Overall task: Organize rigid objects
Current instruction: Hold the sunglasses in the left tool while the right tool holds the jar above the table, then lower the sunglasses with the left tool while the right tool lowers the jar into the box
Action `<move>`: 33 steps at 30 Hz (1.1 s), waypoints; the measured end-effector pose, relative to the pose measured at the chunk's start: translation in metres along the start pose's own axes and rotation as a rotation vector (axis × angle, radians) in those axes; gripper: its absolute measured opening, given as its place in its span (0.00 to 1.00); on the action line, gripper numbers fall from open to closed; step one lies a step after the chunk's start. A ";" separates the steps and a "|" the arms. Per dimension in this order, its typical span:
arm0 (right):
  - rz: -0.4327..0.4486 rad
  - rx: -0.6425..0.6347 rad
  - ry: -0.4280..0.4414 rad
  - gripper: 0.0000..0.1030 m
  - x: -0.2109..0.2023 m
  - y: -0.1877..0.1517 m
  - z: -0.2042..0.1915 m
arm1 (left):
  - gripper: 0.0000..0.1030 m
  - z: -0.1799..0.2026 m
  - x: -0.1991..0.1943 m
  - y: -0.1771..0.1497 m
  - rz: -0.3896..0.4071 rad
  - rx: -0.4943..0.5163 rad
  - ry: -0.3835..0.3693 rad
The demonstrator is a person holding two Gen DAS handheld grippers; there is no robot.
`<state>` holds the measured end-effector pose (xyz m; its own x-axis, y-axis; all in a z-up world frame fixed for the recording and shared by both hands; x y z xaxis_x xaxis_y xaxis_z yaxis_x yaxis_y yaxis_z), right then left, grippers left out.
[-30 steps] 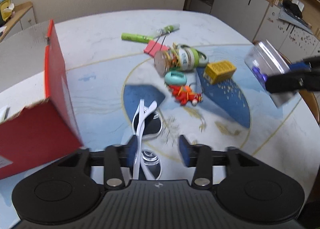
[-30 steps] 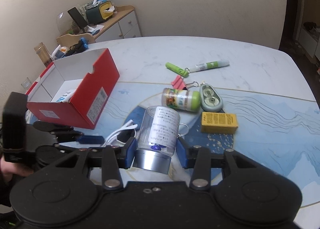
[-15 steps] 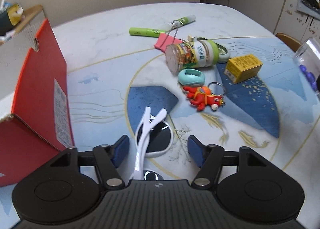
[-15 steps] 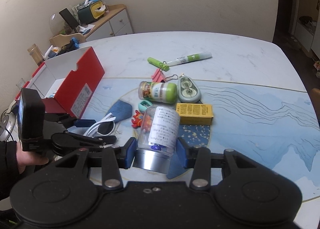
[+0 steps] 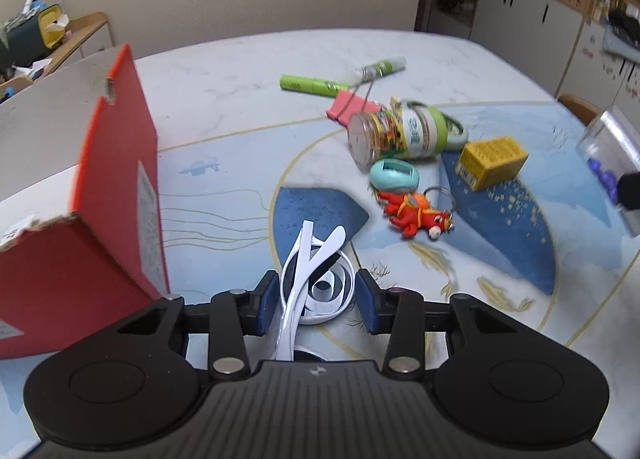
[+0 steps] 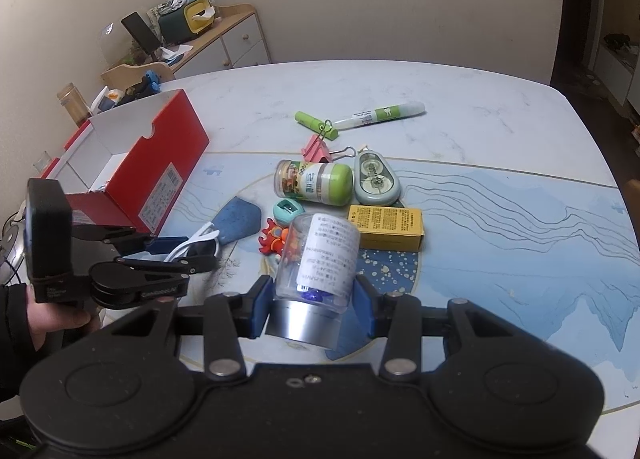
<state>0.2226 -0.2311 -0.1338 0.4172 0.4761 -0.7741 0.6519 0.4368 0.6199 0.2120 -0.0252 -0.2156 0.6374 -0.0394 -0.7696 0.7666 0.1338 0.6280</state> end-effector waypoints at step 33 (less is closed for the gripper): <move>0.093 -0.156 0.040 0.41 0.012 0.080 -0.112 | 0.08 -0.075 -0.149 0.089 0.291 -0.138 -0.124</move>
<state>0.2091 -0.1049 -0.0794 0.4431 0.5488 -0.7089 0.5045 0.5010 0.7032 0.1789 0.0668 -0.0535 0.8388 -0.0993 -0.5353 0.5390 0.2892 0.7911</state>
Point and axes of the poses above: each gripper's, at about its wrist camera, not at the fingertips, and x roughly the way its jaws point, z to its right, y to its top, the point moved 9 cm from there along x, roughly the way its jaws point, and after that the axes turned 8 degrees about -x, right-handed, at the moved point
